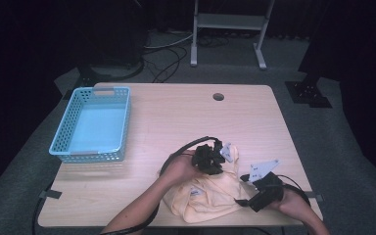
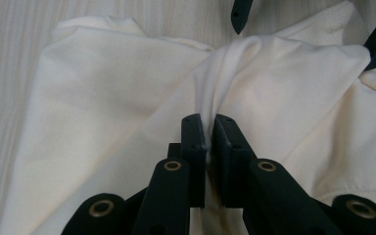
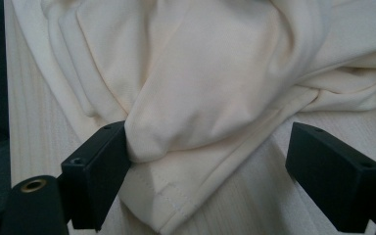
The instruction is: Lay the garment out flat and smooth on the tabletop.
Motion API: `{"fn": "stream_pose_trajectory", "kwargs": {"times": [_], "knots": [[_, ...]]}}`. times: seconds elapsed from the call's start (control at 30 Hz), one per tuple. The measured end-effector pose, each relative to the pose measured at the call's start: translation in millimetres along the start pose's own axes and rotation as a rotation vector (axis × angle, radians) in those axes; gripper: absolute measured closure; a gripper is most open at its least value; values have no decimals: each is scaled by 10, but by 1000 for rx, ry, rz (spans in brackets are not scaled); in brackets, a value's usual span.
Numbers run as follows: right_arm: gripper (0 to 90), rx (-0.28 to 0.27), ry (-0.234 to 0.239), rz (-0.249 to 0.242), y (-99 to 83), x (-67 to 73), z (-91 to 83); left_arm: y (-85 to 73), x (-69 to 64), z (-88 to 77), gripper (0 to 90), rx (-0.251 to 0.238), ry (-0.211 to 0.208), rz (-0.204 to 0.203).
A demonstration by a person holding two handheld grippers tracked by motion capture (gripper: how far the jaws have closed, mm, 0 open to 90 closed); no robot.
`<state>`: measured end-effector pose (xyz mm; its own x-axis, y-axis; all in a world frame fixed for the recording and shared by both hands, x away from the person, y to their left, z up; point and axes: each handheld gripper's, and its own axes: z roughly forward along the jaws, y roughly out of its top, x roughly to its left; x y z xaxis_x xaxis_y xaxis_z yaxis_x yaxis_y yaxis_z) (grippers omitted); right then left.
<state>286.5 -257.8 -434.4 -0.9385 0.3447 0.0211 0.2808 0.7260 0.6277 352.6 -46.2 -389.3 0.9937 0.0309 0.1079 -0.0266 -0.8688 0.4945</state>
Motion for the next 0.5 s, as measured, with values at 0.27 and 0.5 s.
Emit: {"fn": "stream_pose_trajectory", "kwargs": {"times": [0.27,0.5], "knots": [[161,0,1,4,-7,2,-6,-210,-24,-271,835,-52,35,-34],[148,1,-4,10,-19,-1,-13,-493,-64,-506,837,-54,67,-66]]}}
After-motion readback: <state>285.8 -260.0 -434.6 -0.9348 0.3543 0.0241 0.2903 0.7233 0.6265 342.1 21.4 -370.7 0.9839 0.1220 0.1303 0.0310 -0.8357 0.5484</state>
